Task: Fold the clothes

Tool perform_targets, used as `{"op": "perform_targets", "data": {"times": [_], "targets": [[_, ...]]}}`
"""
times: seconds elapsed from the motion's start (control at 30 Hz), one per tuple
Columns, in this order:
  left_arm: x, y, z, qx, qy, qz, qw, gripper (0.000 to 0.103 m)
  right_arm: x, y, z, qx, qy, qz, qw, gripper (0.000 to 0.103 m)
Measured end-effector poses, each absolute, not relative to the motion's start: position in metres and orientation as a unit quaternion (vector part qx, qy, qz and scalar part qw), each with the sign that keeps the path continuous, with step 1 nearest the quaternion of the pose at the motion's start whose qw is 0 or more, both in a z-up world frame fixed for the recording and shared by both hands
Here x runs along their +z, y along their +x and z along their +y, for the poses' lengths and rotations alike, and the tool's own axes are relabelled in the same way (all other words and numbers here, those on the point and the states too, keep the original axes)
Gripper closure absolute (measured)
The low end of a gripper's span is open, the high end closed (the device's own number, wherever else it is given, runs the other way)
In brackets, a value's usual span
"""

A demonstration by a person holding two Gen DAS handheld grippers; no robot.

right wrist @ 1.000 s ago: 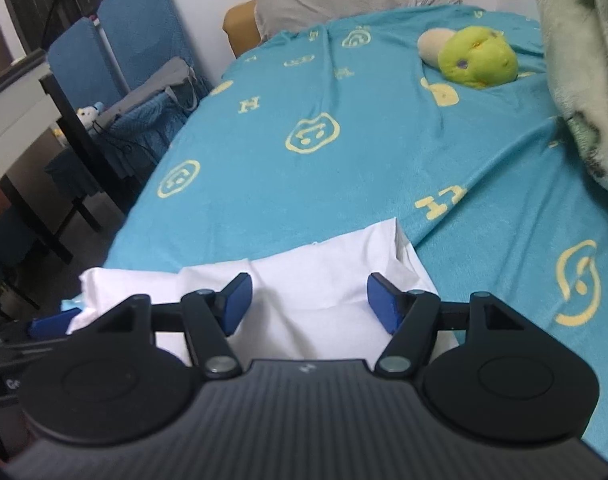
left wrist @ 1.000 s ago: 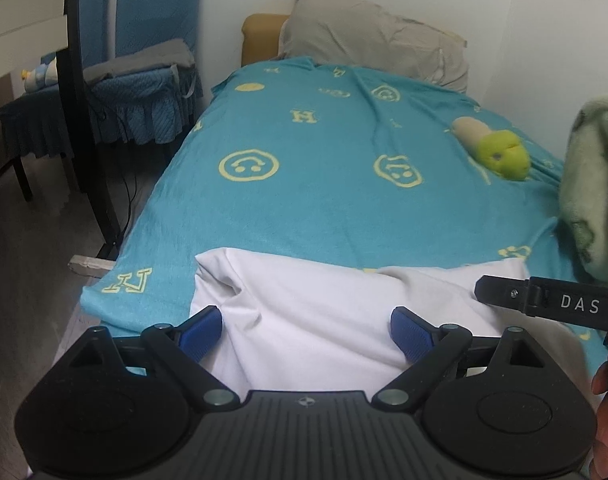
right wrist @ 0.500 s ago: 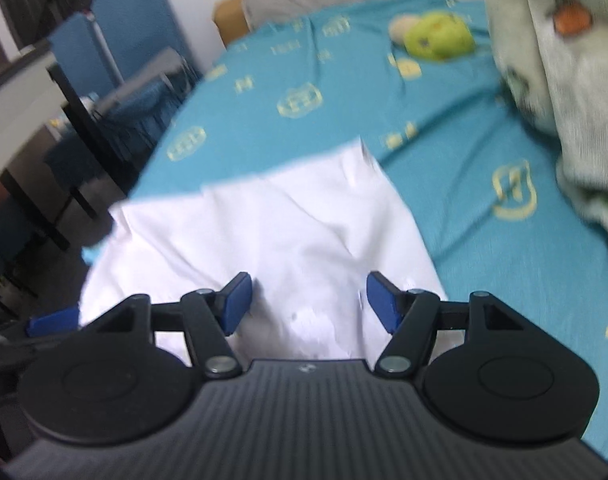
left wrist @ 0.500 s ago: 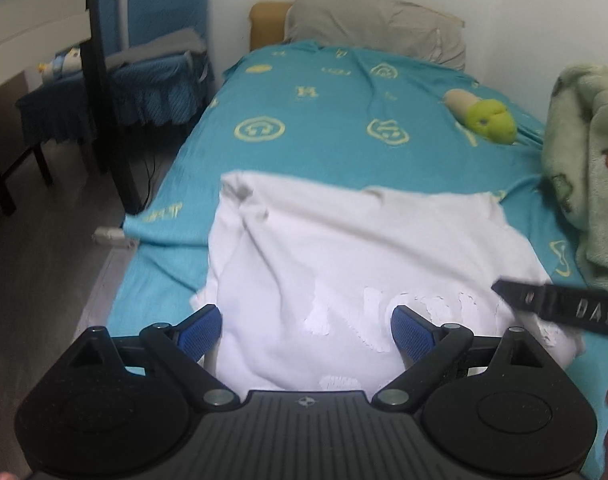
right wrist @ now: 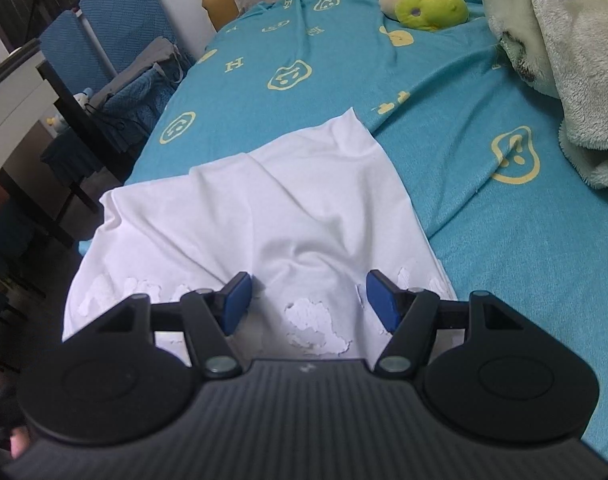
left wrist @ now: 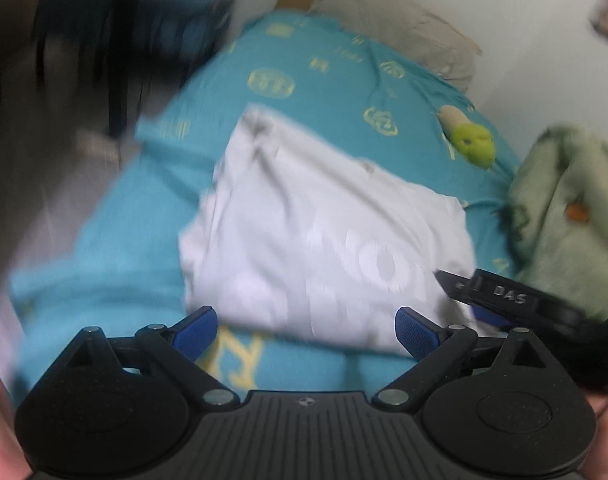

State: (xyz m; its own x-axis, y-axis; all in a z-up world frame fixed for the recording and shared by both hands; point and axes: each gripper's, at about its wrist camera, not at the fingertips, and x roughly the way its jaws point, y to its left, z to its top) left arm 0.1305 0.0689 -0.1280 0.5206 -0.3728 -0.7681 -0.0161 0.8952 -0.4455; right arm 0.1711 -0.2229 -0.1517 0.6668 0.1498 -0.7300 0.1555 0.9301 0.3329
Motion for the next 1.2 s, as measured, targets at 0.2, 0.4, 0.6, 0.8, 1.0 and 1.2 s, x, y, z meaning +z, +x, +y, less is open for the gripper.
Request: {"op": "perform_targets", "data": {"times": [0.2, 0.4, 0.6, 0.8, 1.0, 1.2], "targets": [[-0.166, 0.157, 0.088, -0.086, -0.348, 0.508, 0.783, 0.004, -0.152, 0.172, -0.224, -0.004, 0.197, 0.410, 0.891, 0.037], [-0.169, 0.161, 0.099, -0.099, -0.414, 0.461, 0.779, 0.004, -0.154, 0.173, -0.228, -0.007, 0.214, 0.410, 0.887, 0.037], [-0.160, 0.149, 0.110, -0.126, -0.468, 0.396, 0.780, 0.009, -0.147, 0.166, -0.247, -0.027, 0.292, 0.389, 0.873, 0.037], [-0.178, 0.154, 0.107, -0.075, -0.440, 0.452, 0.772, 0.048, -0.136, 0.146, -0.263, 0.008, 0.445, 0.369, 0.816, 0.035], [-0.169, 0.147, 0.106, -0.084, -0.439, 0.423, 0.788, 0.073, -0.164, 0.134, -0.223, 0.103, 0.568, 0.412, 0.706, 0.014], [-0.158, 0.146, 0.114, -0.105, -0.471, 0.382, 0.788, 0.081, -0.203, 0.144, -0.217, 0.070, 0.617, 0.418, 0.664, 0.014]]}}
